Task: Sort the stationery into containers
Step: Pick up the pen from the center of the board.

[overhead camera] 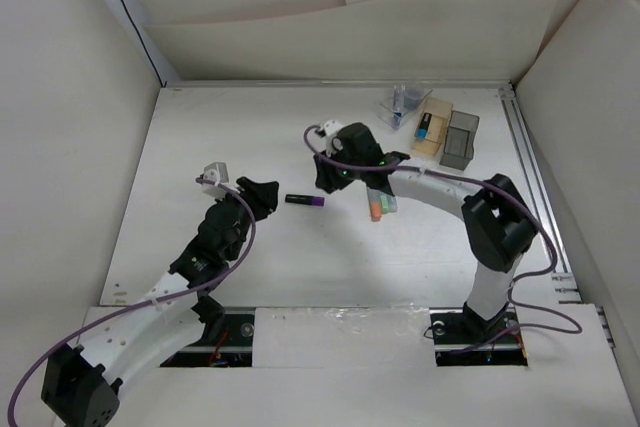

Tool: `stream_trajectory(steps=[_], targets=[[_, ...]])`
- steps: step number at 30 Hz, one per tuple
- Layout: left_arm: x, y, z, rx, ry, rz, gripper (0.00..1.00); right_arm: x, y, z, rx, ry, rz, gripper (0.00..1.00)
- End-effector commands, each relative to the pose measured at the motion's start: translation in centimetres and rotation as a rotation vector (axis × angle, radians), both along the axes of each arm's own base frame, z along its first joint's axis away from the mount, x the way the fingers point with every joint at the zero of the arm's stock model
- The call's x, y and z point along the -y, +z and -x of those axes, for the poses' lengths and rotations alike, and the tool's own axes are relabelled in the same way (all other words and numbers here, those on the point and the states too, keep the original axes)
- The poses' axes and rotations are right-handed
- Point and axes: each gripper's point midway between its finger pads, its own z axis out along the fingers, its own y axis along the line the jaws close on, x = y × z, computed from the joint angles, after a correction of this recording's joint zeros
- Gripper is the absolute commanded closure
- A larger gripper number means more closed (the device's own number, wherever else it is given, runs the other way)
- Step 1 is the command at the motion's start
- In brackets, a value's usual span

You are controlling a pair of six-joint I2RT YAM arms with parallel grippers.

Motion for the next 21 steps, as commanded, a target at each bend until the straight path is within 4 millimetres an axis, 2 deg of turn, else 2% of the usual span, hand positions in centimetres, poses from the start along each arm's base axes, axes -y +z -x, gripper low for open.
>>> stream_trajectory(steps=[1, 5, 7, 8, 12, 18, 21], targets=[[-1.2, -0.7, 0.0, -0.012, 0.056, 0.001, 0.61, -0.2, -1.0, 0.4, 0.036, 0.056, 0.049, 0.48], [-1.2, -0.7, 0.0, -0.012, 0.056, 0.001, 0.61, -0.7, -3.7, 1.9, 0.005, 0.089, 0.145, 0.27], [-1.2, -0.7, 0.0, -0.012, 0.056, 0.001, 0.61, -1.3, -4.1, 2.1, 0.021, 0.093, 0.201, 0.25], [-1.2, -0.7, 0.0, -0.012, 0.056, 0.001, 0.61, -1.2, -5.2, 2.5, 0.006, 0.102, 0.245, 0.22], [-1.2, -0.7, 0.0, -0.012, 0.056, 0.001, 0.61, -1.5, -7.2, 2.8, -0.007, 0.107, 0.308, 0.21], [-1.2, -0.7, 0.0, -0.012, 0.056, 0.001, 0.61, -3.3, -7.8, 2.3, -0.007, 0.139, 0.297, 0.2], [-1.0, -0.7, 0.1, -0.013, 0.047, 0.002, 0.61, -3.9, -7.8, 2.2, 0.006, 0.14, 0.295, 0.27]])
